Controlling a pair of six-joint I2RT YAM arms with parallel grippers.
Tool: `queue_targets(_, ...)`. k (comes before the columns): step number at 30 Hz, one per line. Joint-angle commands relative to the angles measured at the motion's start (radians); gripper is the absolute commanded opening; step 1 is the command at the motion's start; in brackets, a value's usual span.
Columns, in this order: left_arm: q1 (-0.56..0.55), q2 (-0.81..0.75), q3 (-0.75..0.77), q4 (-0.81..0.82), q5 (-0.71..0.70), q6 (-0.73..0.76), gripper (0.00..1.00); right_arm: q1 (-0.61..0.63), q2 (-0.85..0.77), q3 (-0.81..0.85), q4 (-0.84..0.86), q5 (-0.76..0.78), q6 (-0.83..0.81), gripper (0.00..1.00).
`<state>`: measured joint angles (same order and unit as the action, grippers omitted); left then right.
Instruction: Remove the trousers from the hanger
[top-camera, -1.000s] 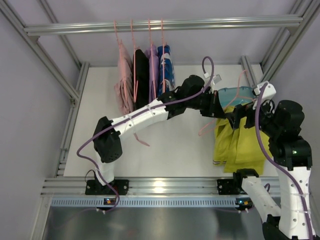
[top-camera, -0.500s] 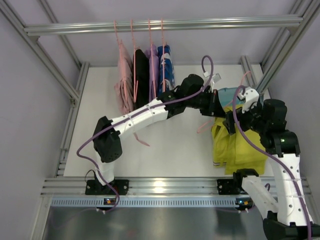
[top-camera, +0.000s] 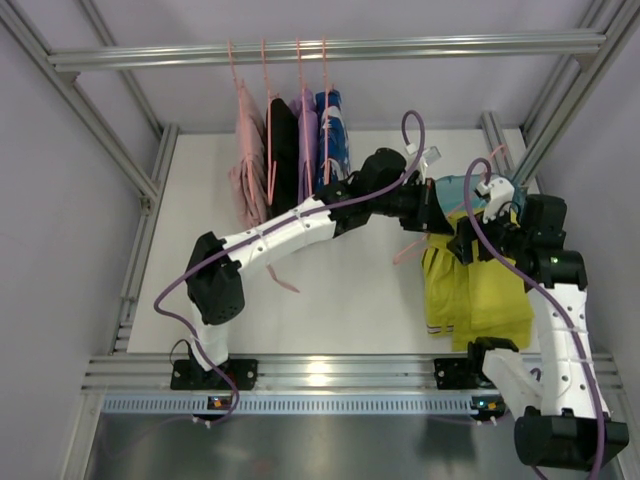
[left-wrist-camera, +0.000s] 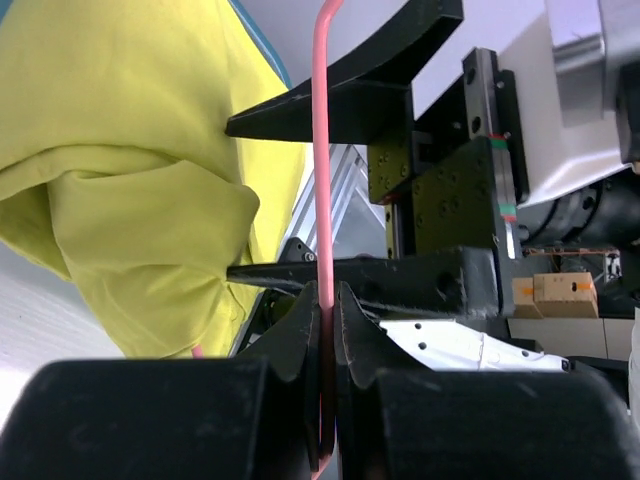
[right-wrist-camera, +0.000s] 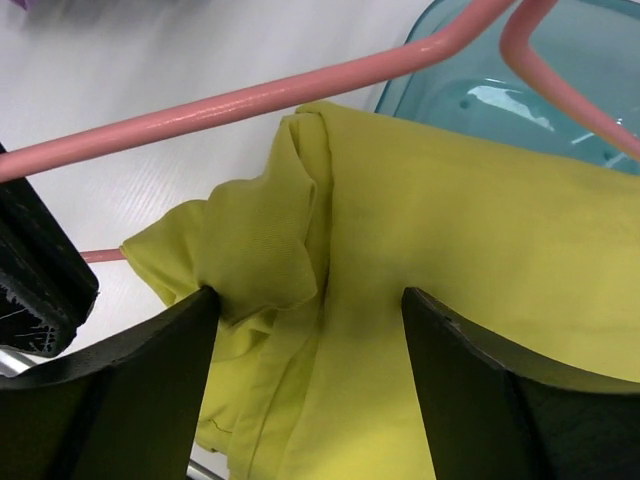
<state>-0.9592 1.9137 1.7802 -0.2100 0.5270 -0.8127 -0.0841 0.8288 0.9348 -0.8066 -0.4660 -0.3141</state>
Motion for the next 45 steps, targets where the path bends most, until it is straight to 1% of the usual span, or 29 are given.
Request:
queue_targets(1, 0.005, -0.097, 0.031, 0.236, 0.034, -0.017, 0.00, -0.043, 0.016, -0.030, 0.037, -0.042, -0.046, 0.73)
queue_targets(2, 0.004, -0.097, 0.031, 0.236, 0.034, -0.019, 0.00, -0.051, 0.016, -0.033, 0.040, -0.048, -0.051, 0.65)
queue_targets(3, 0.005, -0.099, 0.031, 0.238, 0.034, -0.023, 0.00, -0.054, 0.020, -0.036, 0.043, -0.054, -0.054, 0.61)
queue_targets(4, 0.004, -0.097, 0.033, 0.239, 0.036, -0.025, 0.00, -0.057, 0.026, -0.037, 0.047, -0.056, -0.059, 0.52)
queue_targets(6, 0.005, -0.097, 0.036, 0.241, 0.034, -0.026, 0.00, -0.062, 0.039, -0.039, 0.046, -0.065, -0.069, 0.42)
queue_targets(7, 0.005, -0.096, 0.039, 0.241, 0.031, -0.023, 0.00, -0.065, 0.043, -0.040, 0.043, -0.072, -0.075, 0.35)
queue_targets(8, 0.004, -0.094, 0.039, 0.241, 0.033, -0.023, 0.00, -0.074, 0.046, -0.040, 0.046, -0.077, -0.083, 0.13)
queue_targets(10, 0.004, -0.094, 0.039, 0.241, 0.033, -0.026, 0.00, -0.082, 0.041, -0.031, 0.047, -0.094, -0.092, 0.00)
queue_targets(12, 0.004, -0.099, 0.036, 0.241, 0.031, -0.026, 0.00, -0.092, 0.029, -0.011, 0.029, -0.137, -0.097, 0.00)
queue_targets(15, 0.004, -0.099, 0.018, 0.239, 0.025, -0.019, 0.00, -0.105, -0.013, 0.080, 0.003, -0.204, -0.082, 0.00)
queue_targets(17, 0.007, -0.104, -0.005, 0.239, 0.019, -0.016, 0.00, -0.108, -0.040, 0.139, -0.009, -0.246, -0.045, 0.00)
queue_targets(18, 0.008, -0.105, -0.013, 0.239, 0.010, -0.016, 0.00, -0.109, -0.049, 0.200, -0.011, -0.285, -0.027, 0.00)
queue_targets(20, 0.013, -0.105, -0.037, 0.239, -0.004, -0.025, 0.00, -0.112, -0.069, 0.263, 0.000, -0.327, 0.042, 0.00)
queue_targets(21, 0.017, -0.104, -0.050, 0.239, -0.008, -0.028, 0.00, -0.112, -0.076, 0.327, 0.012, -0.338, 0.064, 0.00)
queue_targets(22, 0.020, -0.104, -0.056, 0.239, -0.013, -0.031, 0.00, -0.112, -0.077, 0.360, 0.017, -0.345, 0.107, 0.00)
queue_targets(25, 0.031, -0.099, -0.074, 0.239, -0.025, -0.045, 0.00, -0.111, -0.069, 0.473, 0.023, -0.349, 0.162, 0.00)
queue_targets(29, 0.048, -0.097, -0.091, 0.238, -0.024, -0.059, 0.00, -0.112, -0.060, 0.609, 0.024, -0.310, 0.201, 0.00)
queue_targets(34, 0.051, -0.104, -0.128, 0.218, -0.019, -0.049, 0.00, -0.112, -0.045, 0.726, 0.056, -0.252, 0.239, 0.00)
queue_targets(38, 0.051, -0.105, -0.160, 0.215, -0.018, -0.037, 0.00, -0.111, -0.022, 0.829, 0.078, -0.136, 0.233, 0.00)
queue_targets(41, 0.054, -0.110, -0.168, 0.215, -0.025, -0.025, 0.00, -0.111, -0.019, 0.869, 0.122, -0.036, 0.218, 0.00)
queue_targets(45, 0.060, -0.108, -0.171, 0.215, -0.028, -0.023, 0.00, -0.098, 0.004, 0.947, 0.178, 0.049, 0.231, 0.00)
